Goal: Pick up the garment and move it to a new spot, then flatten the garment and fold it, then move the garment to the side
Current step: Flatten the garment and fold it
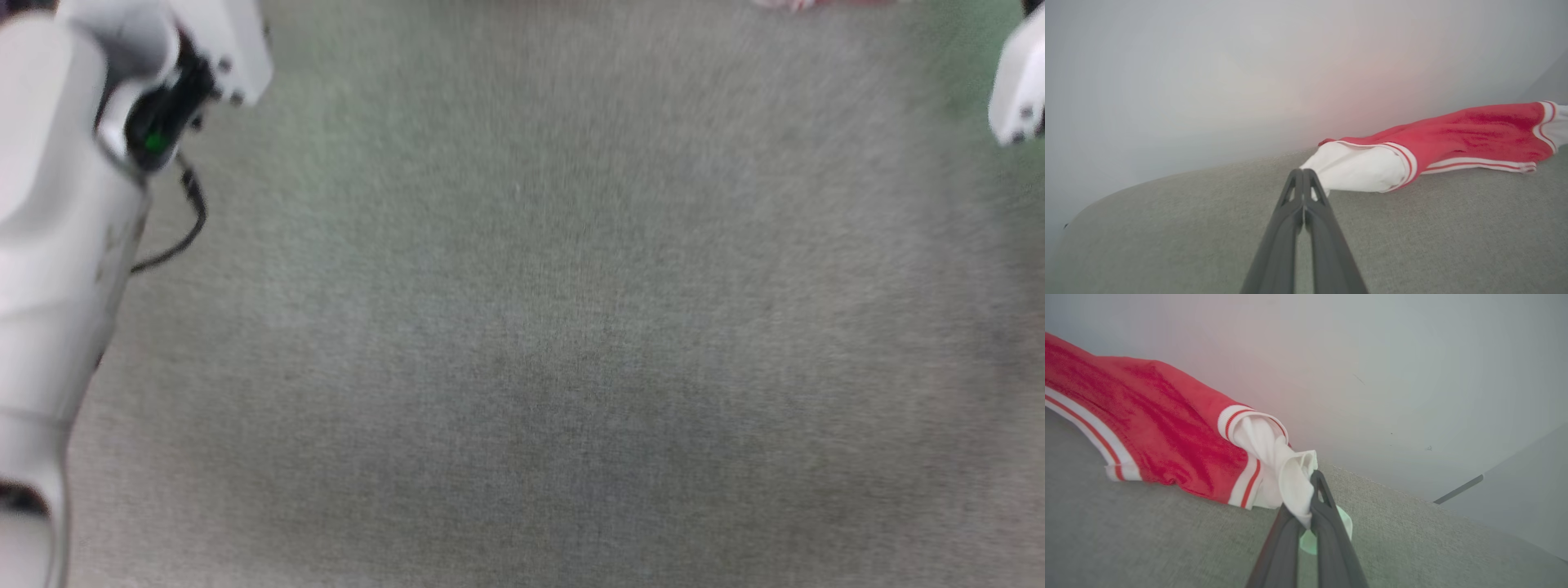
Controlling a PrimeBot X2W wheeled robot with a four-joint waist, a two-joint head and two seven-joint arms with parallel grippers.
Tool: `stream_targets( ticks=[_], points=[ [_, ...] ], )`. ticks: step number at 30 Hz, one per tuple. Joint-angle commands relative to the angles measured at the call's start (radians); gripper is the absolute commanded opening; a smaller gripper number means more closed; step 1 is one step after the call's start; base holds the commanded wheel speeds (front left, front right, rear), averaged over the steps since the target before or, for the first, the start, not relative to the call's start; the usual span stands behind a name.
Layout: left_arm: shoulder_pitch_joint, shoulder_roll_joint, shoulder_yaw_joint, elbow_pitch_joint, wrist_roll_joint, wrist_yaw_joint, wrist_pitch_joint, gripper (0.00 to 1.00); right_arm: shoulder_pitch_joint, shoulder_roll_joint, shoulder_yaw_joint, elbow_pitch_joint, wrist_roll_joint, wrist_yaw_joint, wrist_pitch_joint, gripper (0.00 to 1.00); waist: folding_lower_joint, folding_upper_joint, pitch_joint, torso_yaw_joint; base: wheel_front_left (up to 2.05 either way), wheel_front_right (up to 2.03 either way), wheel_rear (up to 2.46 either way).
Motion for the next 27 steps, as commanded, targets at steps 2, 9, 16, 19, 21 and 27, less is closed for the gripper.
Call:
stream_targets(
  ticks=[2, 9, 16, 19, 21, 27],
  points=[
    [0.055, 0.03, 0.007, -0.035, -0.019, -0.001, 0.006, 0.0, 0.065, -0.037, 0.057, -0.065, 0.07, -0.001, 0.037, 0.0, 0.0, 0.0, -0.183, -0.026, 0.0, 0.0, 0.0],
    [0.314, 0.142, 0.01, -0.275, -0.084, 0.062, 0.088, 0.0, 0.321, -0.268, 0.228, -0.434, 0.385, -0.001, 0.248, 0.0, 0.0, 0.0, -0.311, -0.035, 0.0, 0.0, 0.0],
    [0.632, 0.306, 0.048, -0.662, -0.161, 0.248, 0.18, 0.0, 0.567, -0.48, 0.262, -0.707, 0.57, -0.001, 0.391, 0.0, 0.0, 0.0, -0.378, -0.031, 0.0, 0.0, 0.0],
    [0.767, 0.373, 0.069, -0.809, -0.189, 0.337, 0.201, 0.0, 0.664, -0.541, 0.247, -0.784, 0.614, -0.001, 0.432, 0.0, 0.0, 0.0, -0.393, -0.028, 0.0, 0.0, 0.0],
    [0.858, 0.415, 0.077, -0.902, -0.199, 0.405, 0.209, 0.0, 0.729, -0.571, 0.233, -0.826, 0.636, -0.001, 0.45, 0.0, 0.0, 0.0, -0.399, -0.023, 0.0, 0.0, 0.0],
    [1.094, 0.488, 0.078, -1.093, -0.208, 0.551, 0.183, 0.0, 0.936, -0.603, 0.148, -0.895, 0.671, -0.001, 0.463, 0.0, 0.0, 0.0, -0.395, -0.008, 0.0, 0.0, 0.0]
  ],
)
